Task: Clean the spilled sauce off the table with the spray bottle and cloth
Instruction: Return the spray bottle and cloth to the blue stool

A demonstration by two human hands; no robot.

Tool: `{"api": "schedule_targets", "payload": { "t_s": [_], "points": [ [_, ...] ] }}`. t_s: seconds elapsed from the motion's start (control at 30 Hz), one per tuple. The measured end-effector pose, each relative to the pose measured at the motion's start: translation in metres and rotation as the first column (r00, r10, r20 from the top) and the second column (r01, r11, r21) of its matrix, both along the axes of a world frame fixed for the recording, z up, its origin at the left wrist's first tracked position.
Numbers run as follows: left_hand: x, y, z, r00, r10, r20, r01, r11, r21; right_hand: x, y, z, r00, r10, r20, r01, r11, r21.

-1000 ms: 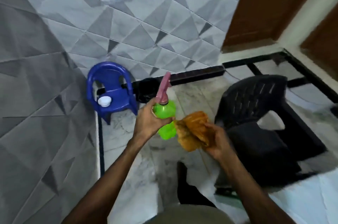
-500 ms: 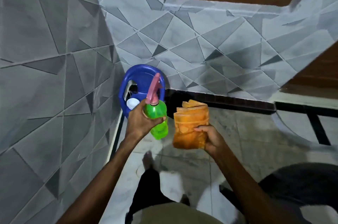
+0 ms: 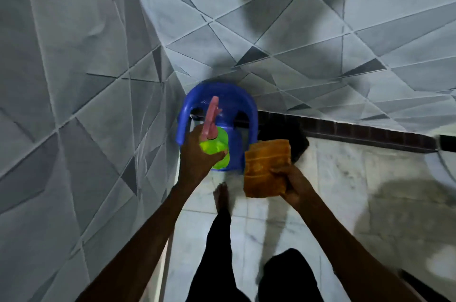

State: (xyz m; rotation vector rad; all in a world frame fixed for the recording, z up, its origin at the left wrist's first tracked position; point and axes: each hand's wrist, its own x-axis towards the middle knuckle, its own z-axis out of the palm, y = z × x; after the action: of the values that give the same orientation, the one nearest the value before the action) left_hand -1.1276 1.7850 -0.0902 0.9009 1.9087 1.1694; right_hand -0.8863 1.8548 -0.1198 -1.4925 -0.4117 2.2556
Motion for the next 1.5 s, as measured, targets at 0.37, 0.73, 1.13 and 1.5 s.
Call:
{"api": "schedule_targets", "payload": {
  "t_s": [0.37,0.73,1.13,1.5],
  "points": [
    [-0.128,0.125,-0.254,0.992,-0.084,0.09,0.085,0.996,0.002,-0.136,0.093,-0.258,0.964,-0.031,0.265,0.015,0.998,0.066],
    [-0.145,0.157,-0.392,0.976,-0.003,-0.217,-0.029,0.989,-0.145,-0.192,0.141,-0.435,0.946,-0.049,0.321,0.025,0.997,0.077],
    [-0.125,0.154,-0.401,0.944,0.013,-0.33,-0.063,0.988,-0.143,-0.216,0.14,-0.465,0.635,0.052,0.771,-0.383,0.888,0.255],
    [-0.123,0.148,-0.409,0.928,-0.135,-0.349,0.073,0.98,-0.185,-0.196,0.148,-0.456,0.215,0.284,0.935,-0.75,0.661,-0.028]
  ]
}}
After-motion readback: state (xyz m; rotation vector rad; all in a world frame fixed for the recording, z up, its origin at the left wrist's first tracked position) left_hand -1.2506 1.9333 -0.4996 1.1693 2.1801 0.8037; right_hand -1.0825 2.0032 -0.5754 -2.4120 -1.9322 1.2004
